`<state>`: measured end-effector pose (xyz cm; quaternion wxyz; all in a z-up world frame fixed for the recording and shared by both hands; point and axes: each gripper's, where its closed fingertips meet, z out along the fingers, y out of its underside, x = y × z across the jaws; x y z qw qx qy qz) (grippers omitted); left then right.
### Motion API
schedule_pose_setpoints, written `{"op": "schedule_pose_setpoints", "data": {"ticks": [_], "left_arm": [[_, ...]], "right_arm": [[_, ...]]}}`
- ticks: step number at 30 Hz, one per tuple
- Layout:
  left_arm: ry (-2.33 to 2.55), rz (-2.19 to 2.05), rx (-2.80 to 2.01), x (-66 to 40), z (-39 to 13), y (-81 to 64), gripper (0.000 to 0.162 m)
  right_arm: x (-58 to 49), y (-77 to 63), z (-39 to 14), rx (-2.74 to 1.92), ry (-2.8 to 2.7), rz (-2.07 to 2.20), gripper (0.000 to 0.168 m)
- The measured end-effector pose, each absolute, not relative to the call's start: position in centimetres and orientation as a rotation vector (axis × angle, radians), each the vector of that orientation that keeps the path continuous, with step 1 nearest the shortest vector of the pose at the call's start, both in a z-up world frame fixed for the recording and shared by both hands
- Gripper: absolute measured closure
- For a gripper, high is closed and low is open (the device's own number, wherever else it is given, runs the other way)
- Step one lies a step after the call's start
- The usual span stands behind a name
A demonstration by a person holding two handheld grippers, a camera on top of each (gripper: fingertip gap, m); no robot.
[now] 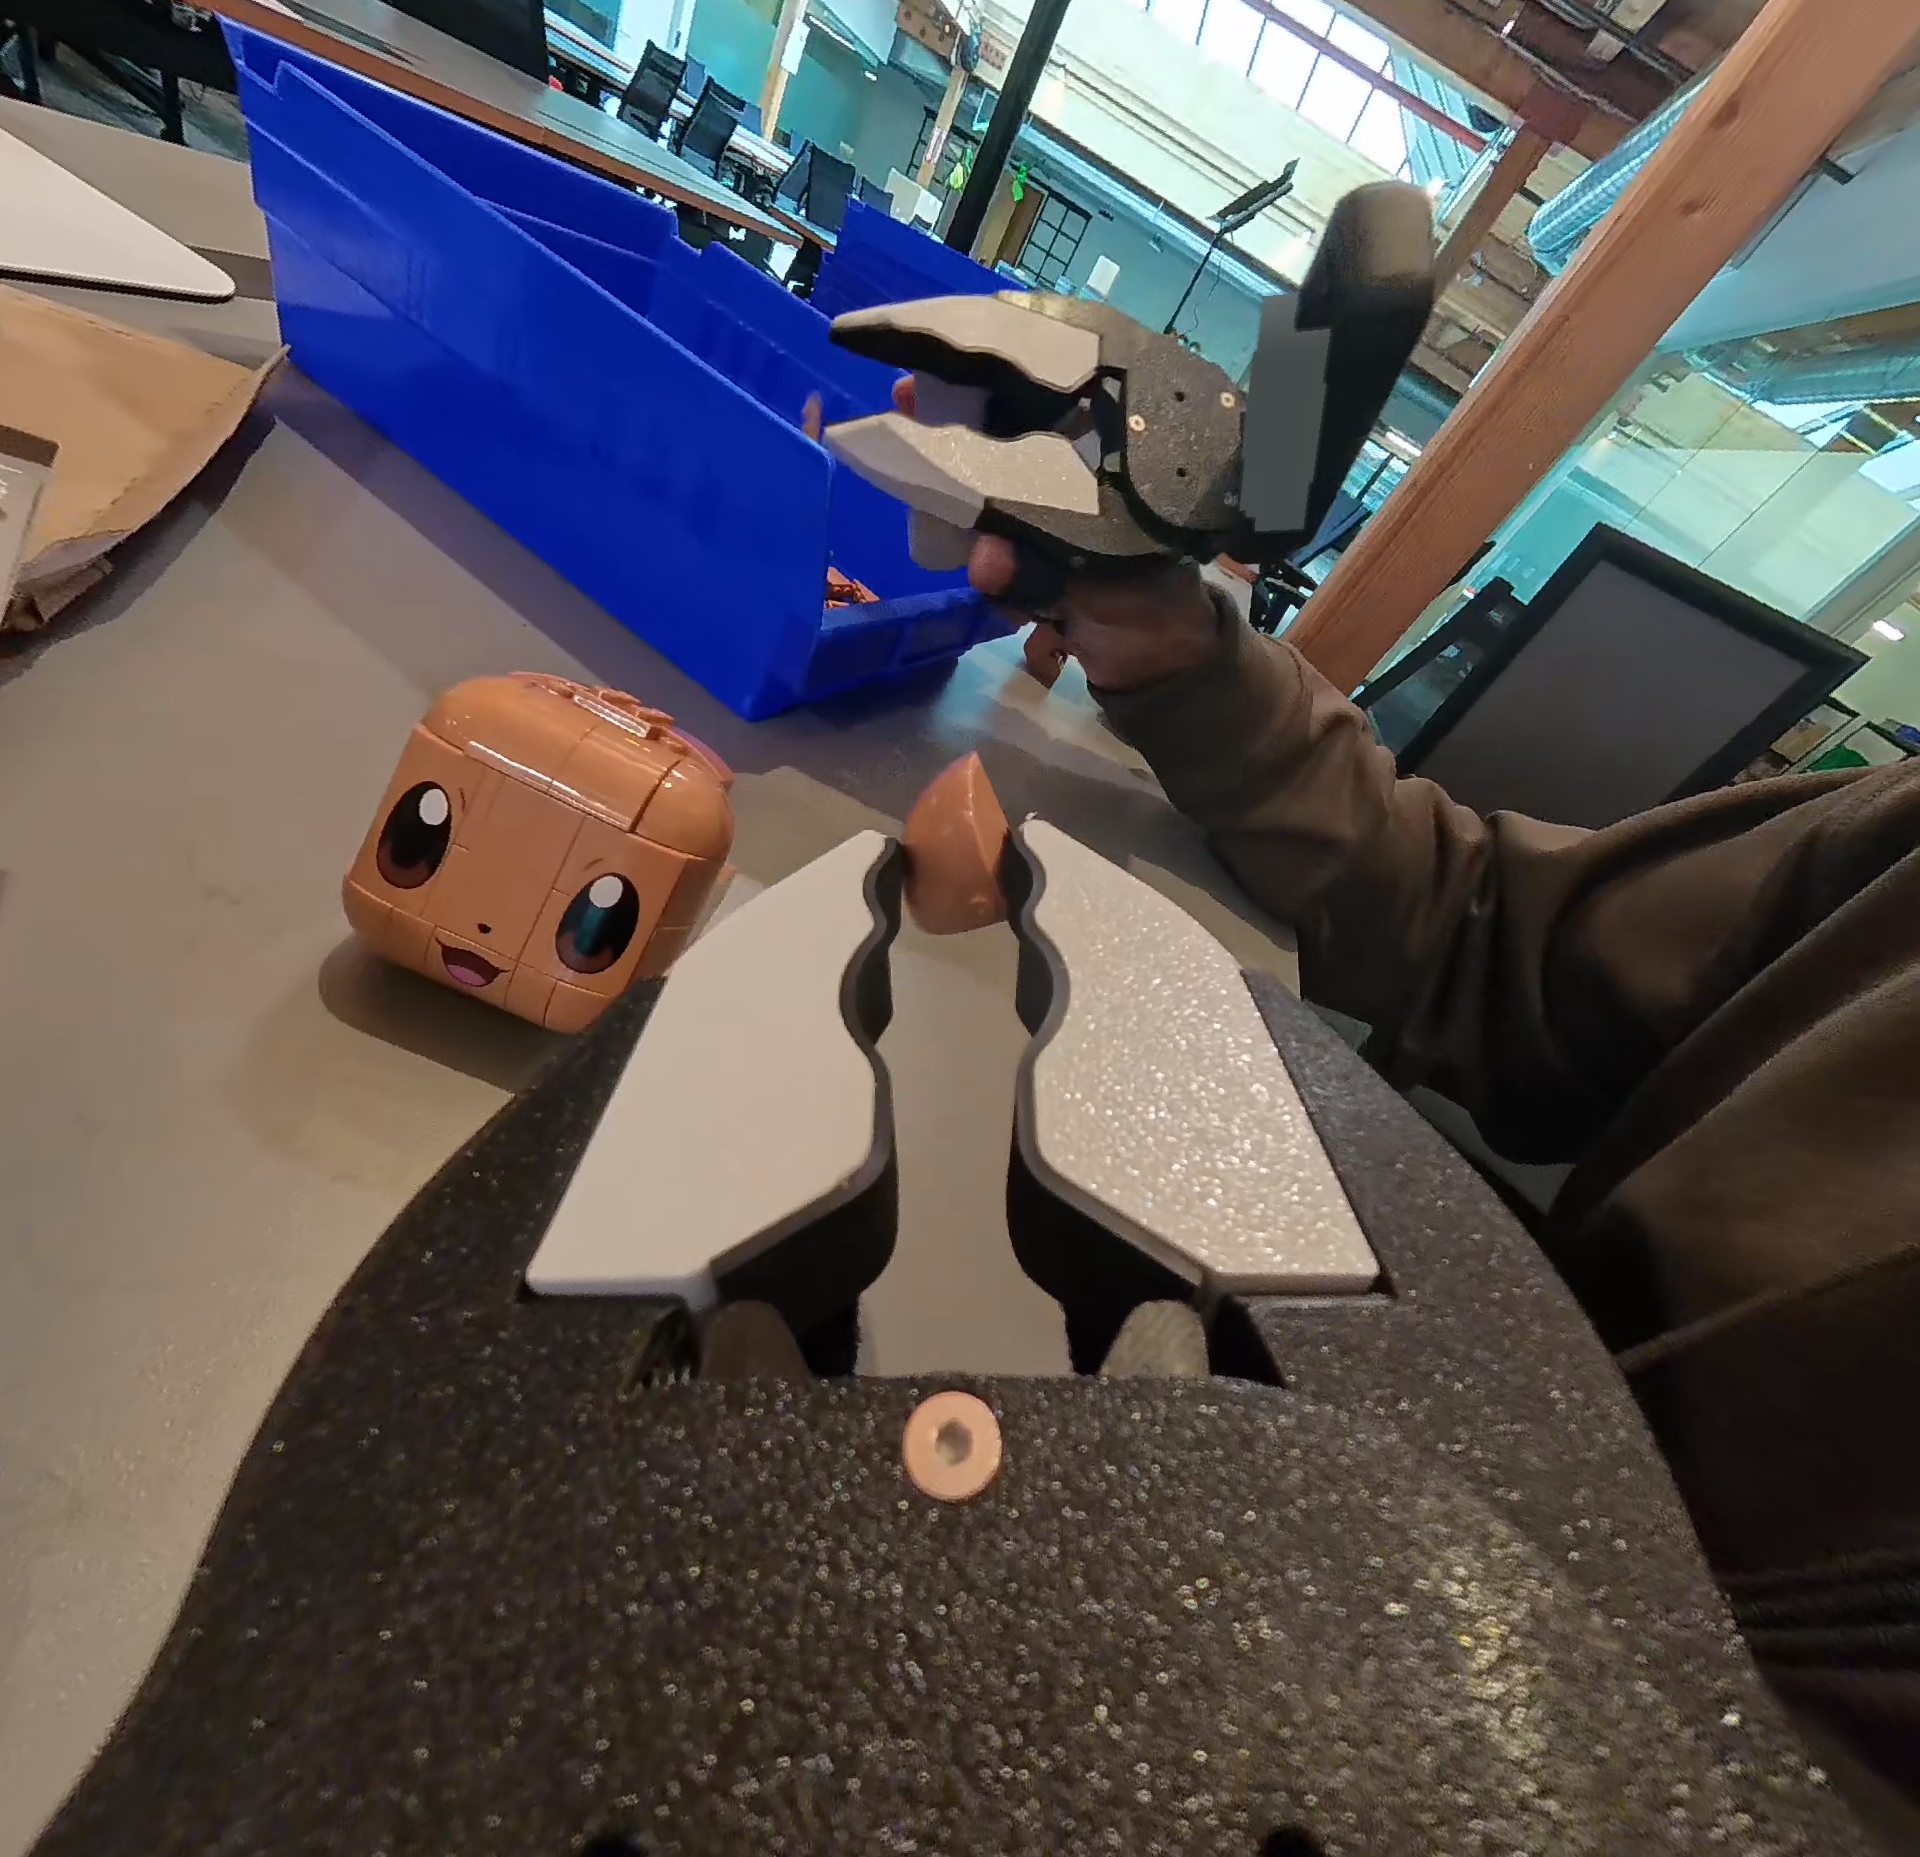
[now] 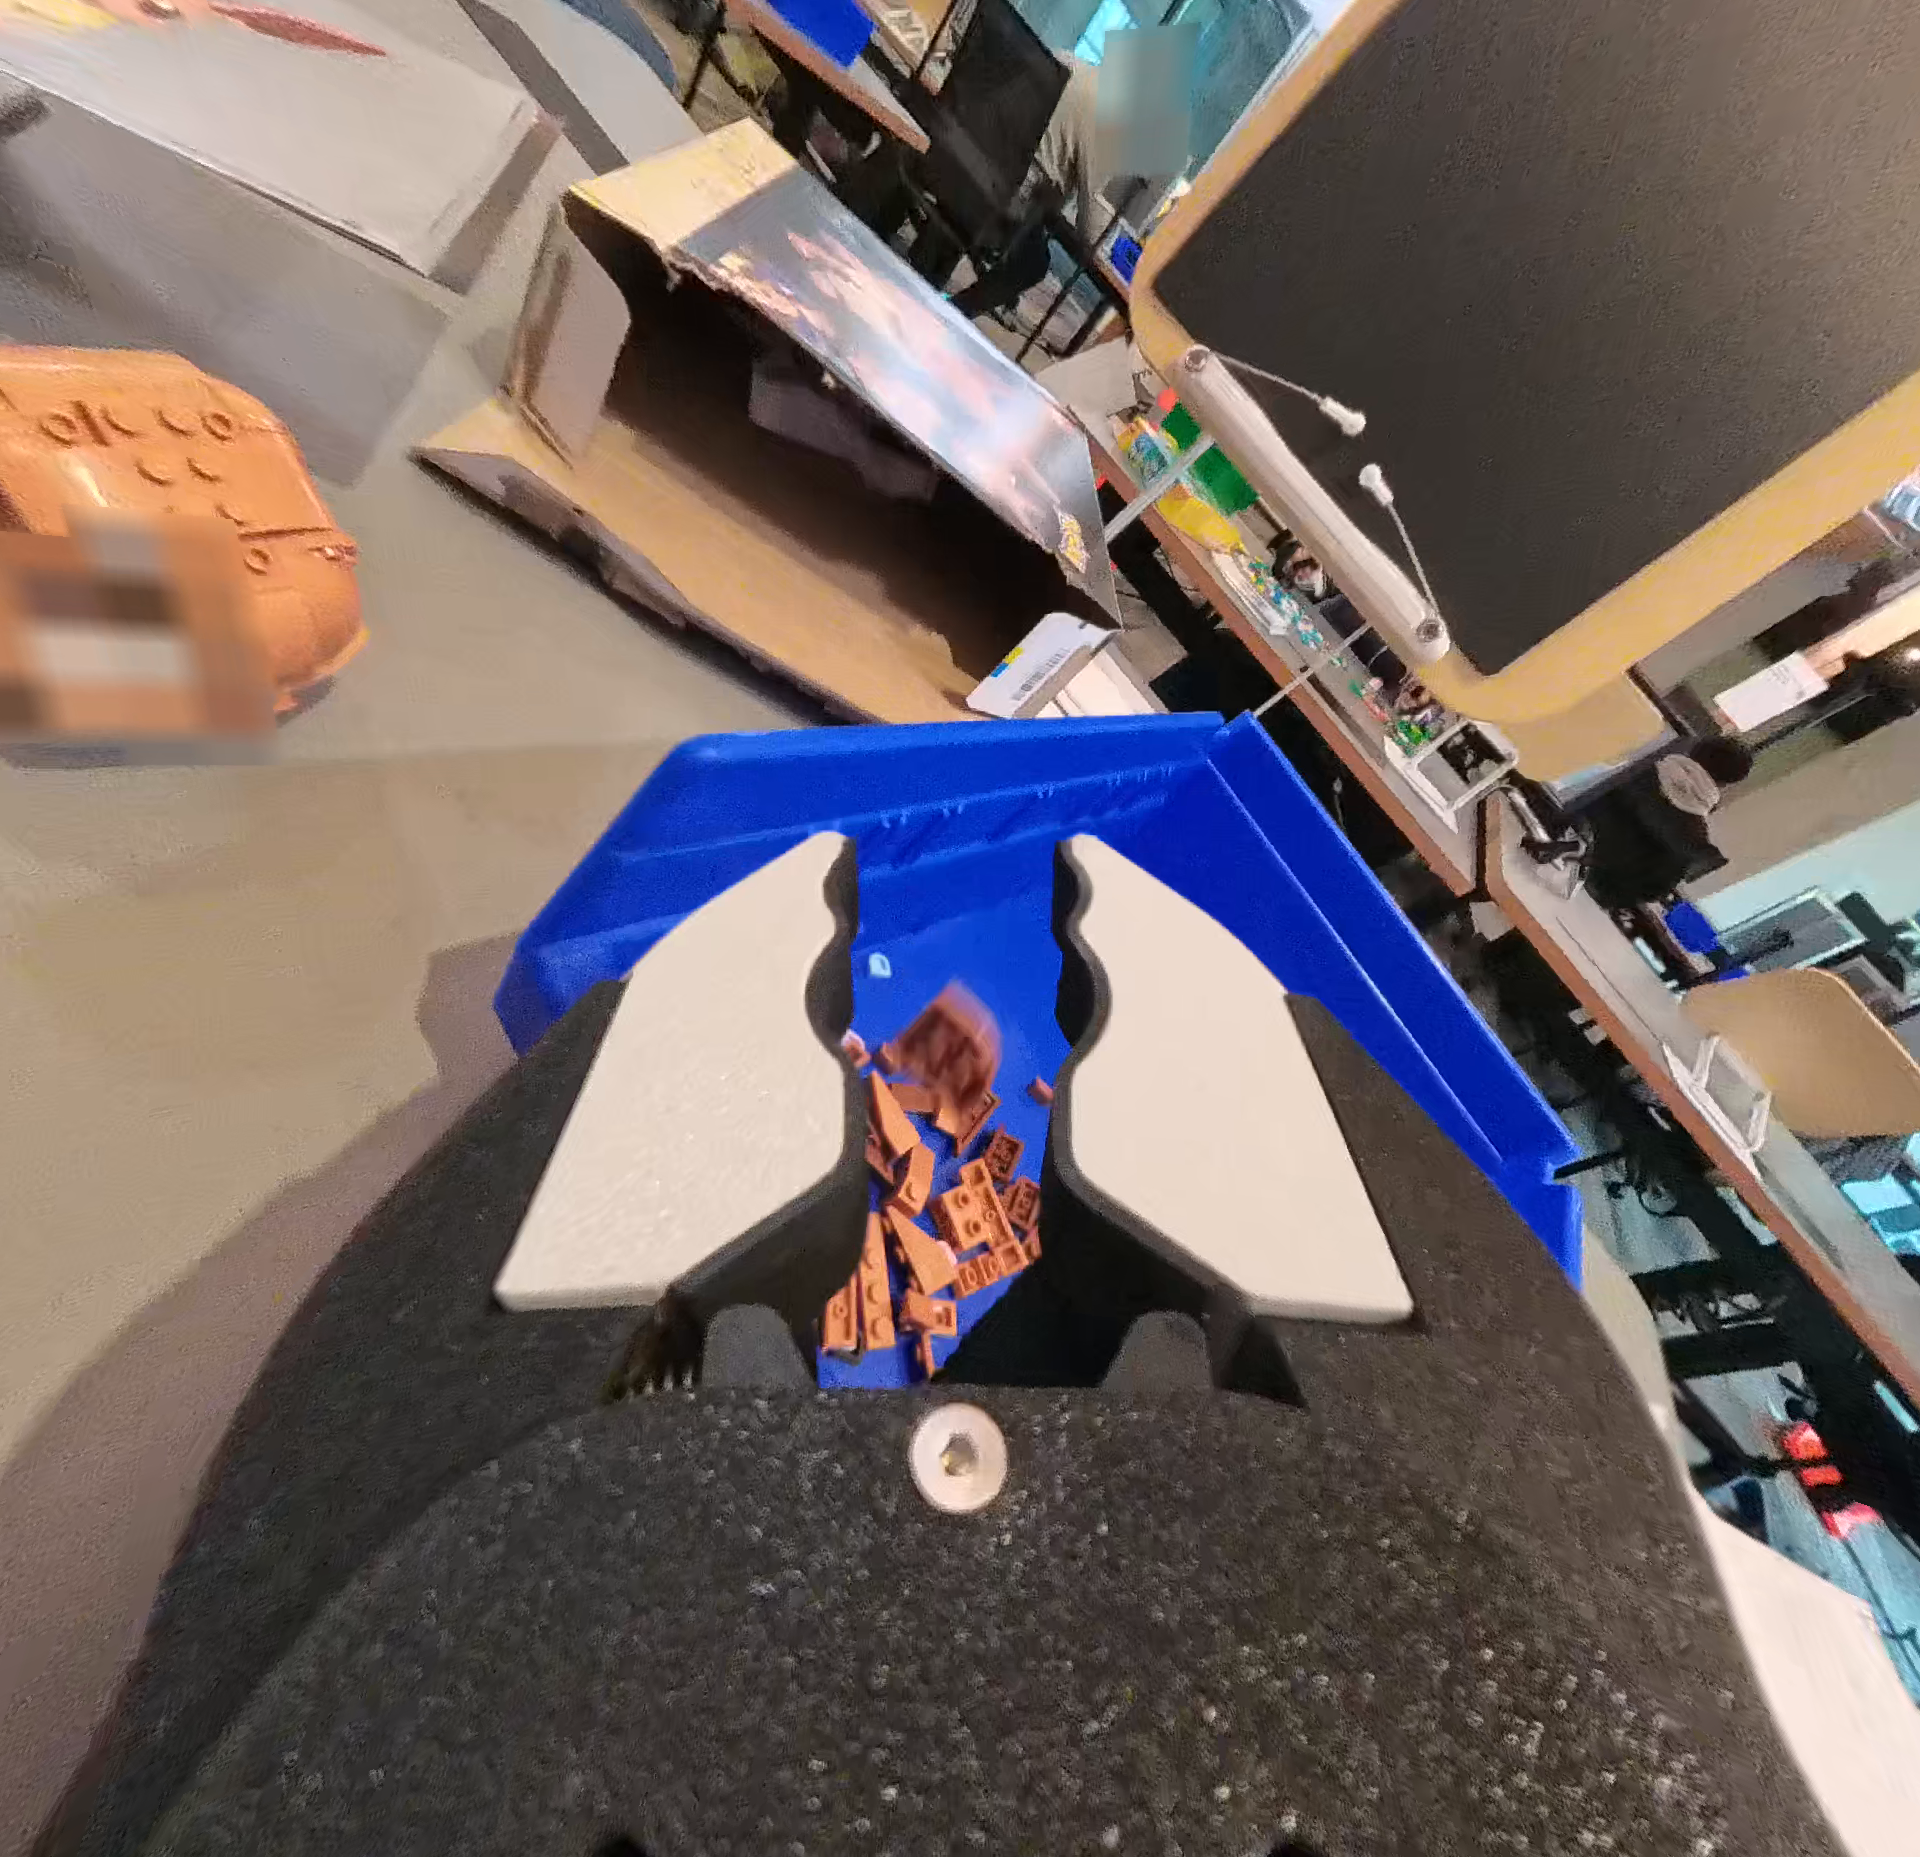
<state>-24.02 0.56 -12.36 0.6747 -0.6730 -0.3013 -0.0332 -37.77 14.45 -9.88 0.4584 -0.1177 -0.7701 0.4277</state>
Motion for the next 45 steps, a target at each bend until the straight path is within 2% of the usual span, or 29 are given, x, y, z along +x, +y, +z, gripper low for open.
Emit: {"op": "schedule_pose_setpoints", "data": {"ticks": [4, 7, 10, 13, 17, 19, 22, 27, 31, 35, 41, 45], "left_arm": [[-0.670, -0.083, -1.504, -23.9, -12.2, 0.6, 0.142], [-0.622, -0.175, -1.453, -23.1, -11.4, 1.4, 0.142], [-0.588, -0.259, -1.413, -22.4, -10.9, 2.3, 0.143], [-0.575, -0.284, -1.418, -22.1, -10.9, 2.8, 0.143], [-0.581, -0.289, -1.415, -22.1, -10.9, 2.8, 0.143], [-0.572, -0.287, -1.448, -21.9, -11.3, 3.1, 0.143], [-0.582, -0.264, -1.449, -22.0, -11.3, 3.5, 0.142], [-0.611, -0.264, -1.350, -22.8, -10.5, 2.5, 0.140], [-0.610, -0.272, -1.350, -22.8, -10.5, 2.5, 0.140], [-0.609, -0.272, -1.356, -22.7, -10.6, 2.6, 0.140], [-0.683, -0.192, -1.366, -24.0, -11.0, 1.5, 0.141], [-0.777, -0.028, -1.445, -25.6, -12.3, 0.2, 0.140]], "right_arm": [[-36.3, 13.0, -8.8, -0.195, -1.864, 1.149, 0.131], [-31.2, 9.0, -7.9, 0.146, -1.832, 1.318, 0.136], [-25.2, 4.6, -9.6, 0.495, -1.876, 1.405, 0.135], [-22.8, 2.0, -10.8, 0.593, -1.911, 1.415, 0.127], [-22.0, 1.1, -11.0, 0.594, -1.923, 1.477, 0.128], [-22.1, 1.1, -10.9, 0.573, -1.920, 1.484, 0.139], [-22.6, 1.4, -10.8, 0.564, -1.907, 1.452, 0.142], [-27.2, 6.0, -7.4, 0.302, -1.813, 1.485, 0.143], [-34.9, 12.7, -7.2, -0.116, -1.824, 1.278, 0.142], [-38.7, 16.4, -9.2, -0.383, -1.873, 1.114, 0.127], [-34.4, 11.7, -7.7, -0.072, -1.810, 1.197, 0.137], [-30.8, 5.9, -10.8, 0.118, -1.999, 1.230, 0.139]]}}
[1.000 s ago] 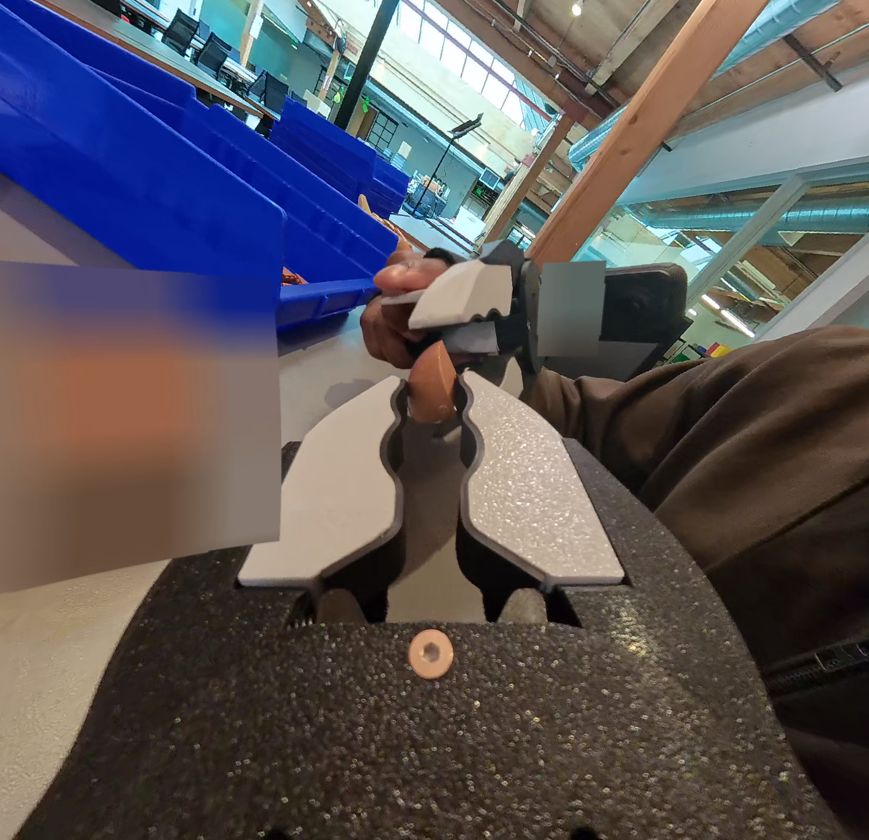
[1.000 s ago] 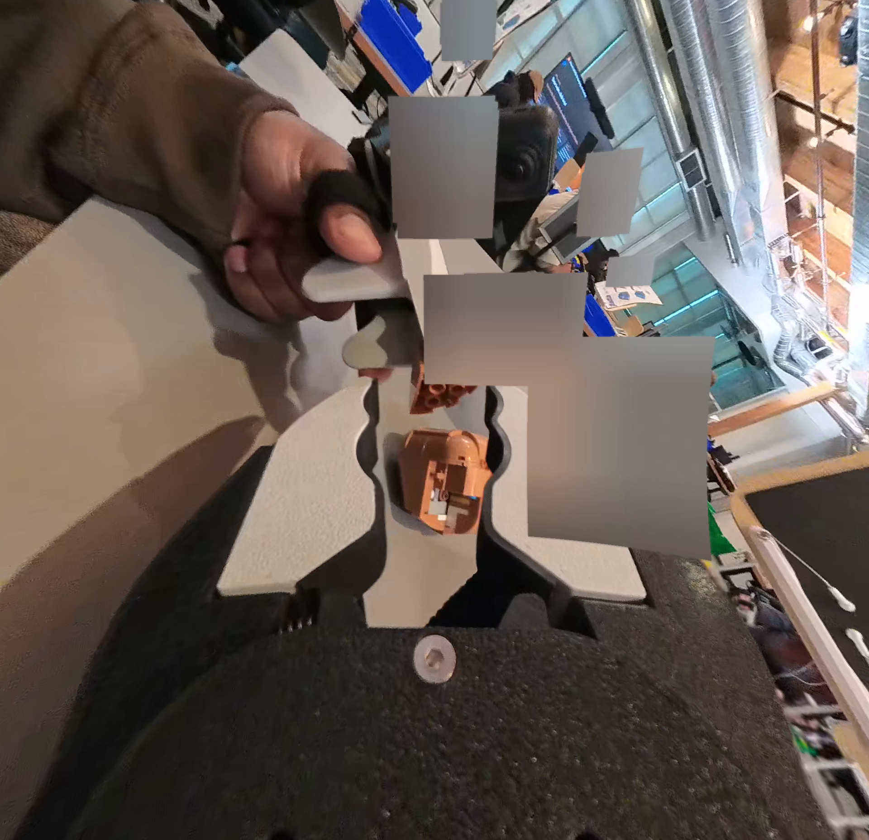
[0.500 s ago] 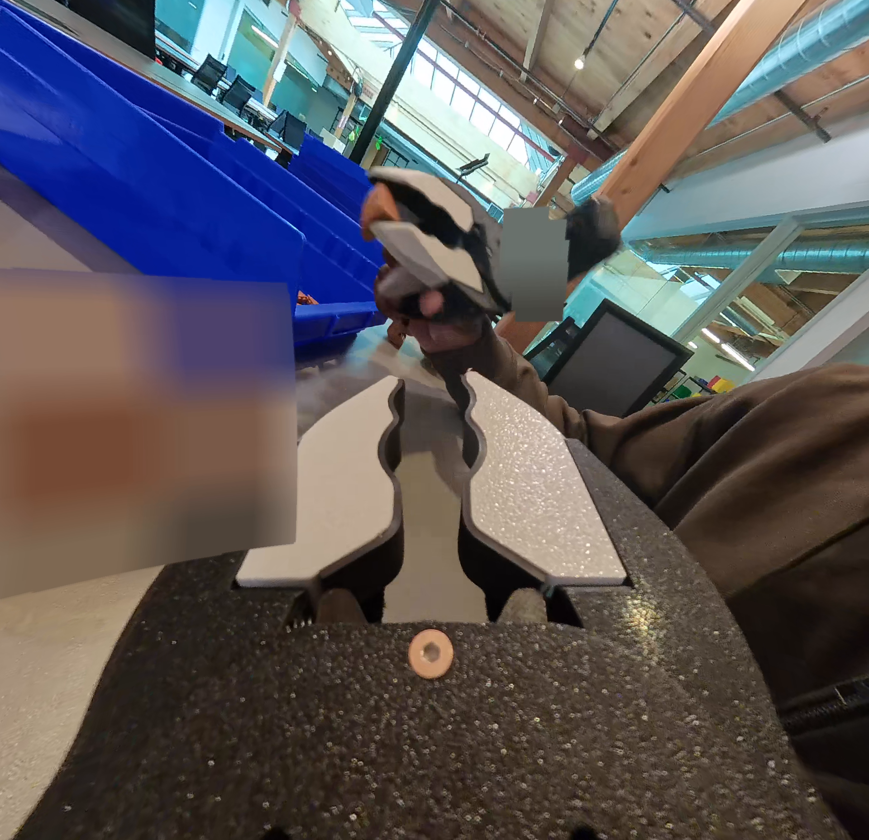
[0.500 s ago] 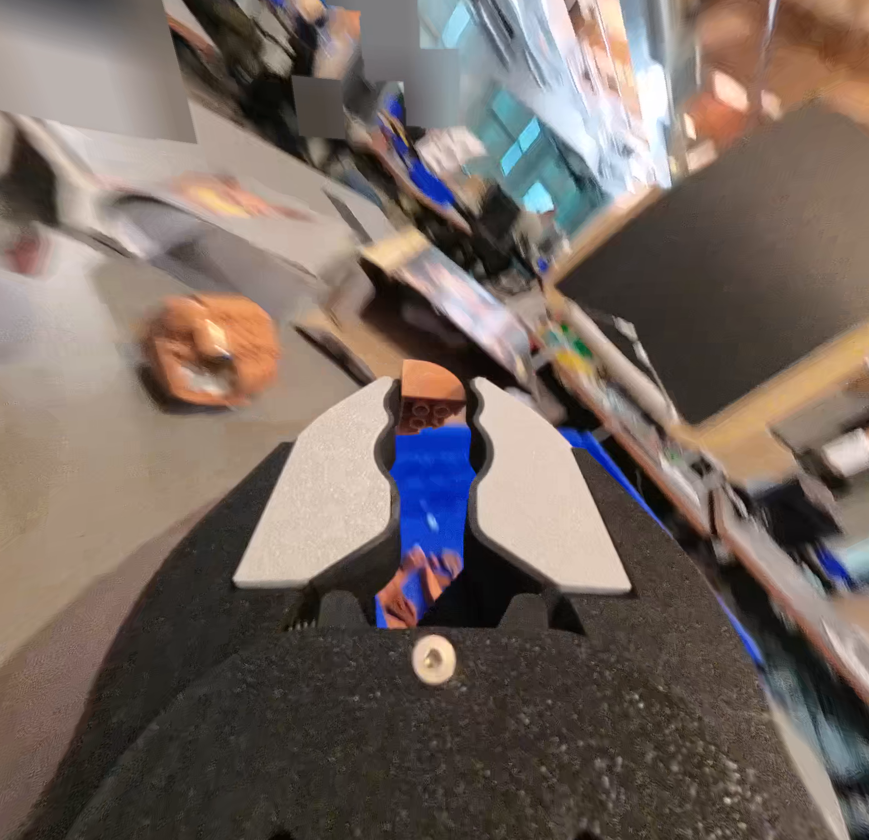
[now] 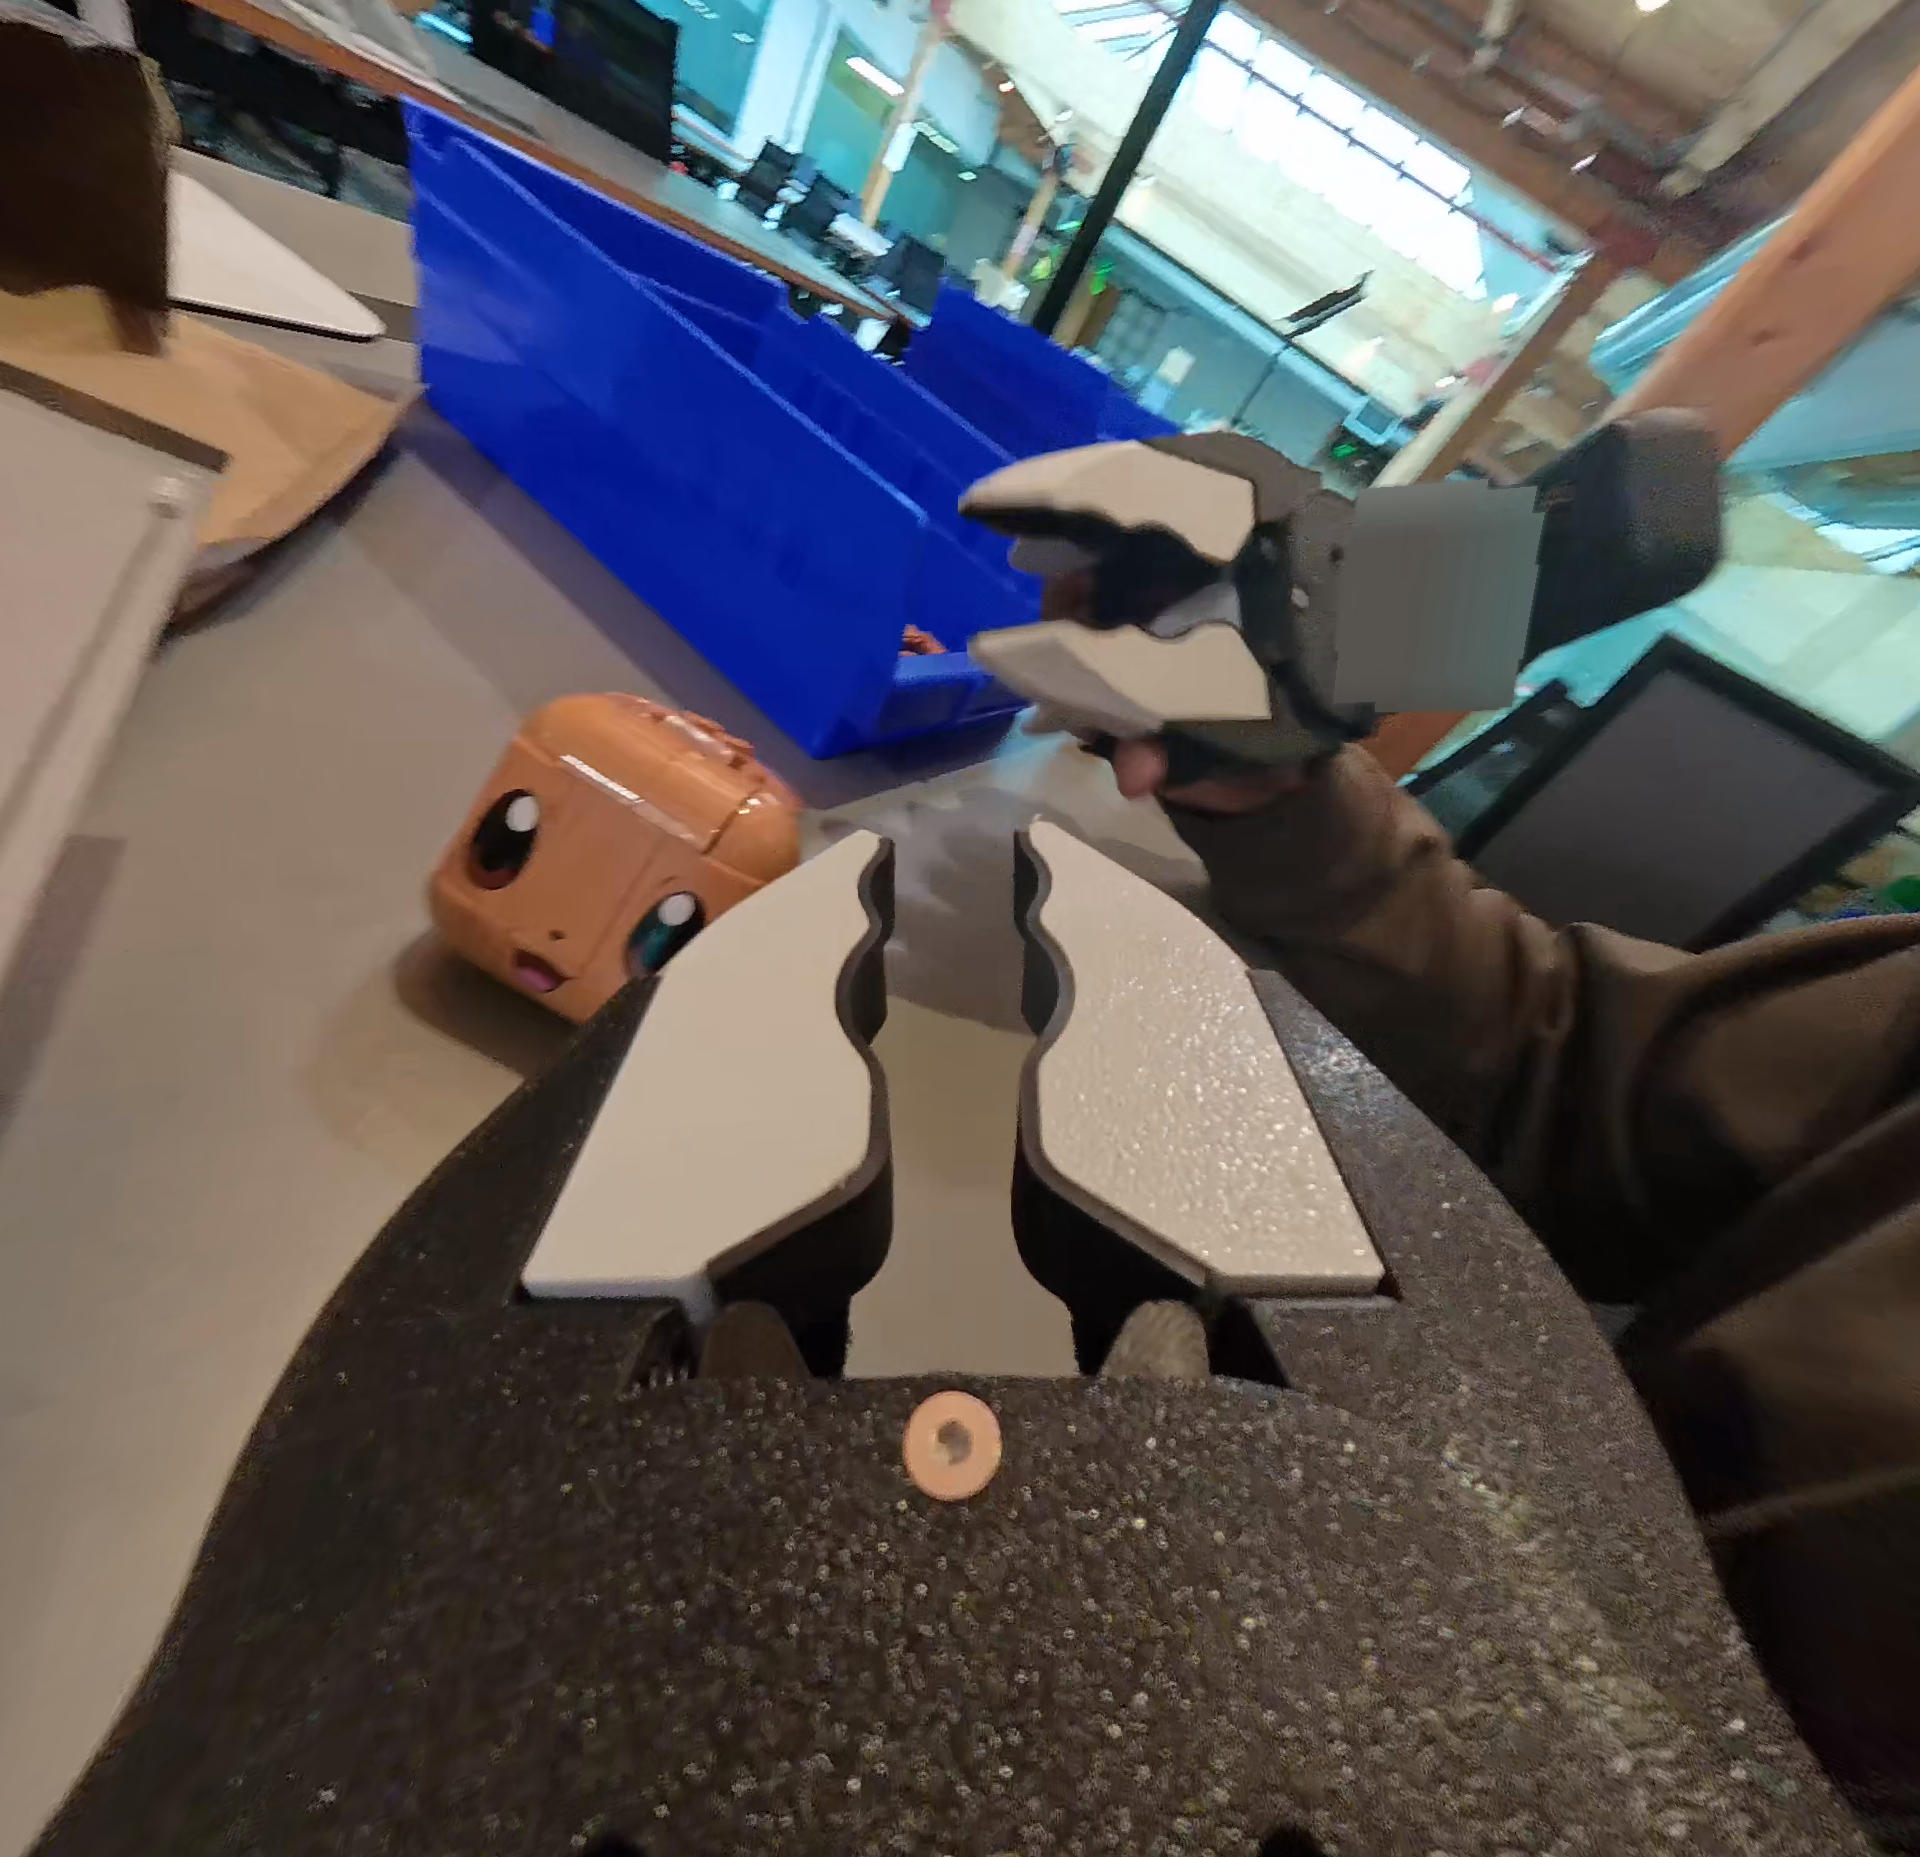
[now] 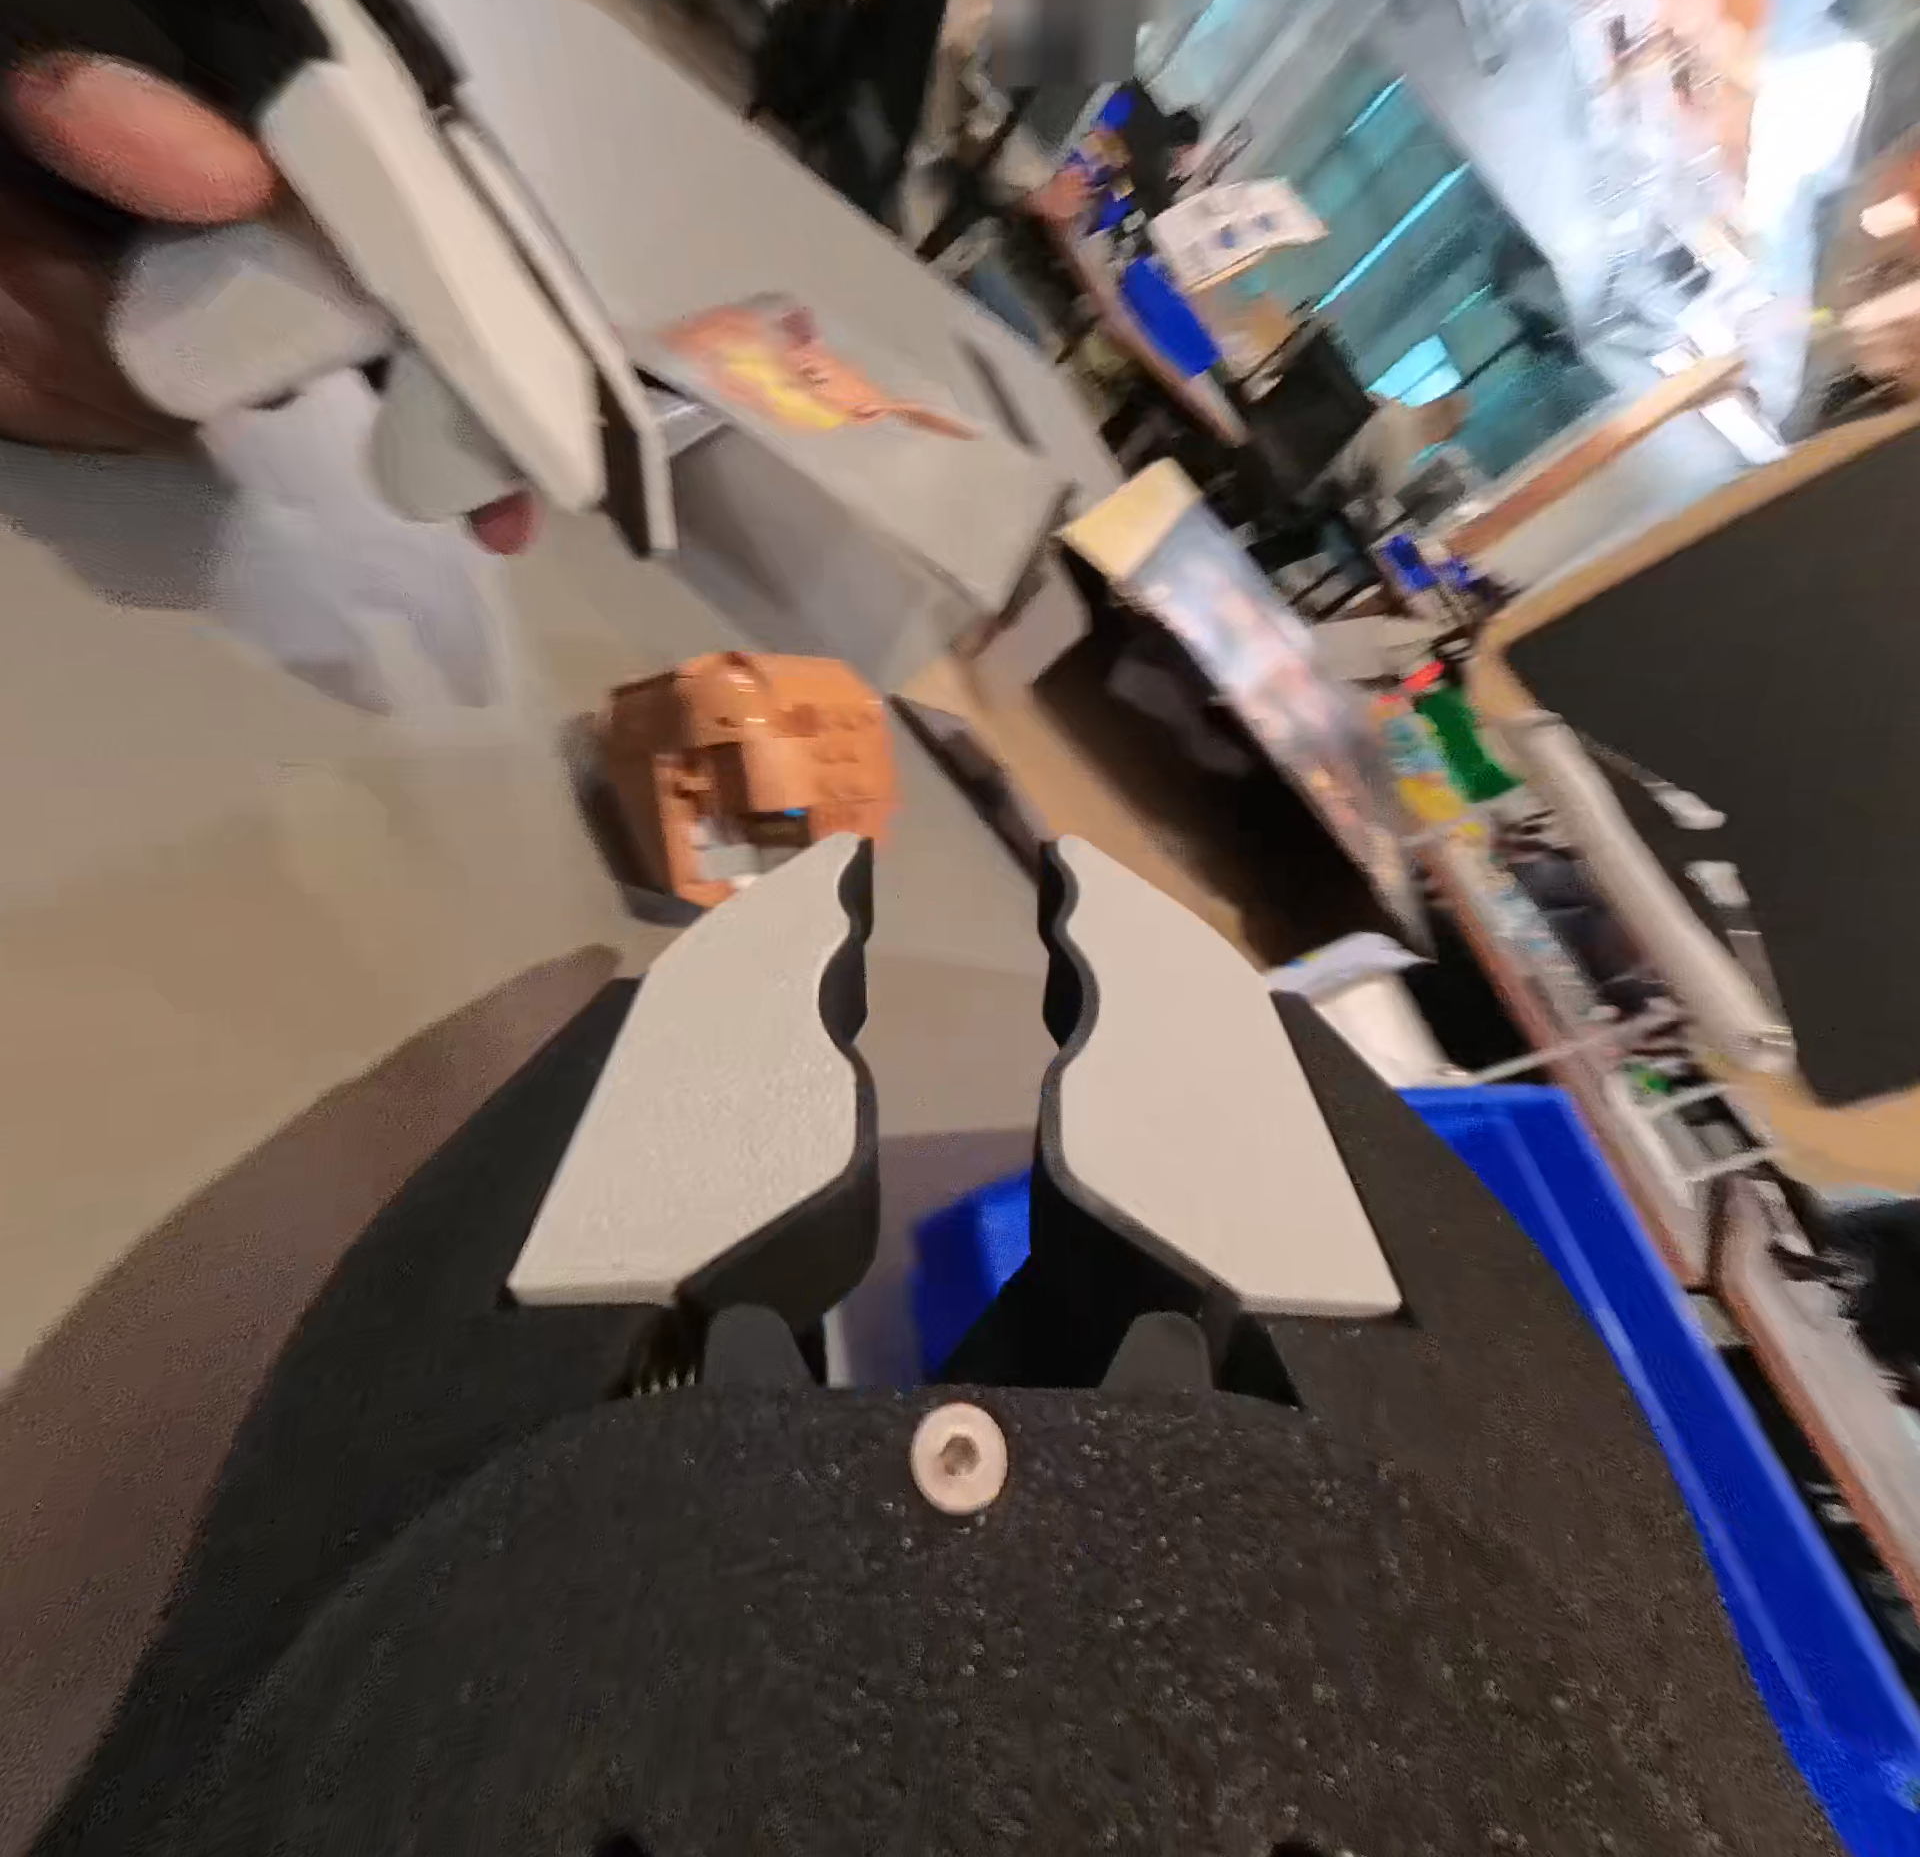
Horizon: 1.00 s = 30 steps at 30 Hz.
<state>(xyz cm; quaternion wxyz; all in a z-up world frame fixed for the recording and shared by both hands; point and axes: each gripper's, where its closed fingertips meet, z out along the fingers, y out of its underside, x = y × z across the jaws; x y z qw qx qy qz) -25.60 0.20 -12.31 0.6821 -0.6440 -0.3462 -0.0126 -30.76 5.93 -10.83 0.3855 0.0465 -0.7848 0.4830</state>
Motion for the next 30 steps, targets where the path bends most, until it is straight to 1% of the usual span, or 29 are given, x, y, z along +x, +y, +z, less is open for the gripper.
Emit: {"op": "schedule_pose_setpoints", "data": {"ticks": [4, 6, 7, 8, 10, 11, 13, 15, 17, 18, 20, 21, 25, 30], "left_arm": [[-0.803, 0.023, -1.485, -26.0, -12.9, -0.1, 0.140], [-0.801, 0.024, -1.499, -26.0, -13.0, 0.0, 0.140], [-0.801, 0.025, -1.506, -26.0, -13.1, 0.1, 0.140], [-0.801, 0.026, -1.513, -25.9, -13.2, 0.1, 0.140], [-0.803, 0.025, -1.523, -26.0, -13.3, 0.2, 0.140], [-0.808, 0.026, -1.528, -26.0, -13.4, 0.2, 0.140], [-0.824, 0.042, -1.549, -26.2, -13.7, 0.1, 0.140], [-0.846, 0.079, -1.568, -26.5, -14.0, -0.2, 0.139], [-0.875, 0.144, -1.586, -27.0, -14.3, -0.8, 0.138], [-0.877, 0.178, -1.592, -27.2, -14.3, -1.2, 0.139], [-0.888, 0.260, -1.584, -27.7, -14.1, -2.2, 0.137], [-0.894, 0.300, -1.593, -27.9, -14.1, -2.8, 0.133], [-0.874, 0.419, -1.629, -28.3, -14.0, -4.3, 0.124], [-0.881, 0.434, -1.648, -28.4, -14.3, -4.9, 0.123]], "right_arm": [[-31.3, 3.5, -15.8, 0.003, -2.262, 1.130, 0.136], [-32.0, 3.3, -17.7, -0.096, -2.366, 1.110, 0.134], [-32.3, 3.2, -18.1, -0.139, -2.397, 1.108, 0.136], [-32.6, 3.1, -18.1, -0.165, -2.402, 1.115, 0.134], [-32.6, 2.7, -18.0, -0.217, -2.427, 1.153, 0.135], [-32.3, 2.4, -18.0, -0.231, -2.449, 1.173, 0.139], [-31.9, 1.9, -18.0, -0.237, -2.479, 1.189, 0.139], [-31.2, 1.5, -18.1, -0.210, -2.506, 1.198, 0.135], [-30.0, 1.1, -18.2, -0.130, -2.522, 1.216, 0.135], [-29.1, 0.8, -18.2, -0.054, -2.537, 1.227, 0.136], [-26.7, 0.4, -18.3, 0.143, -2.576, 1.261, 0.141], [-26.0, 0.3, -18.3, 0.204, -2.575, 1.274, 0.142], [-26.8, 0.5, -17.9, 0.135, -2.557, 1.298, 0.140], [-27.9, 0.6, -18.2, 0.081, -2.519, 1.257, 0.137]]}}
